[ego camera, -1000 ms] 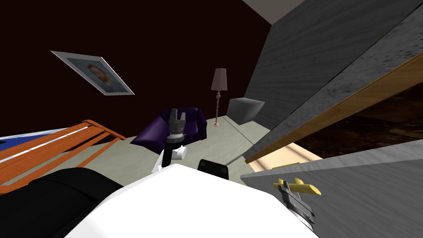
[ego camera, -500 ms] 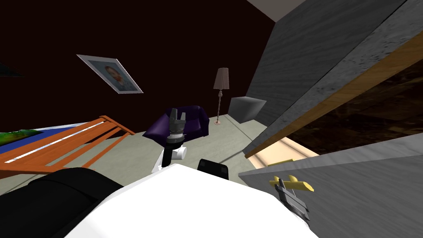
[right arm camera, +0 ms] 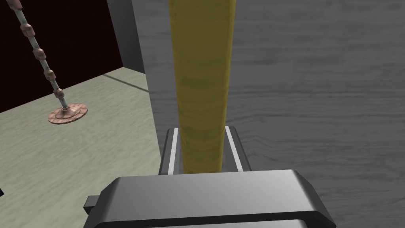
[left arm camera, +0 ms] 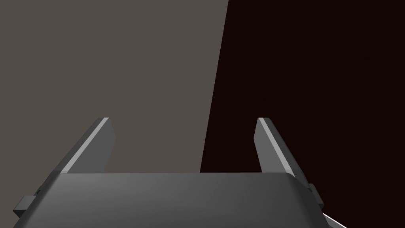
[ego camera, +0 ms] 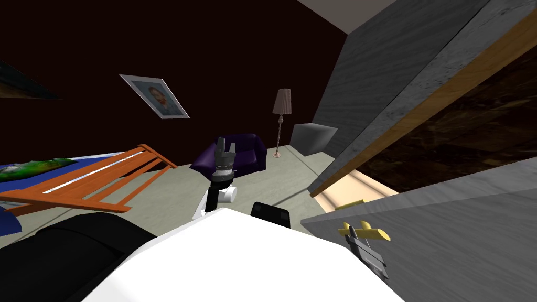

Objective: Pull the door open

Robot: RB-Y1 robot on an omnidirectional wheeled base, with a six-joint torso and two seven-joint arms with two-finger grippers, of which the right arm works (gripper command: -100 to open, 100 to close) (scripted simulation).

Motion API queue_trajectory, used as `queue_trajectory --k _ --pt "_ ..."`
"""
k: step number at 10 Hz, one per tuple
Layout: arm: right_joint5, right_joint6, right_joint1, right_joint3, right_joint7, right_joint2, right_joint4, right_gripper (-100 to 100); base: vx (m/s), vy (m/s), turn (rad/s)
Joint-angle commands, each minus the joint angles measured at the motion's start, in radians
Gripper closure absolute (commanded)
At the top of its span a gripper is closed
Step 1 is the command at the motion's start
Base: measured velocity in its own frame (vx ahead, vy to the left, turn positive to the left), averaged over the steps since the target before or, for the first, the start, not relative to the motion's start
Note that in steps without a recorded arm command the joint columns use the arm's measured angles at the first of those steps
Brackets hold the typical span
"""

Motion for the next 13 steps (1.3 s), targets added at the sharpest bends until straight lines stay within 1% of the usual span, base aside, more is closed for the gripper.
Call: queue_trajectory --k 1,8,9,10,13 --pt "0.010 -0.013 0.007 0.011 -0.004 -0.003 -0.006 100 -0.190 0.001 0.039" --pt "0.075 -0.082 0.035 0.078 -0.024 -0.021 -0.026 100 -0.198 -0.010 0.028" --pt "0.070 -0.072 0.031 0.074 -0.021 -0.019 -0.023 100 -0.094 -0.005 0.014" --pt "0.083 -0.083 0.036 0.088 -0.023 -0.020 -0.025 100 -0.131 -0.018 0.027" --pt "0.112 -0.112 0.044 0.116 -0.027 -0.028 -0.031 100 -0.205 -0.050 0.039"
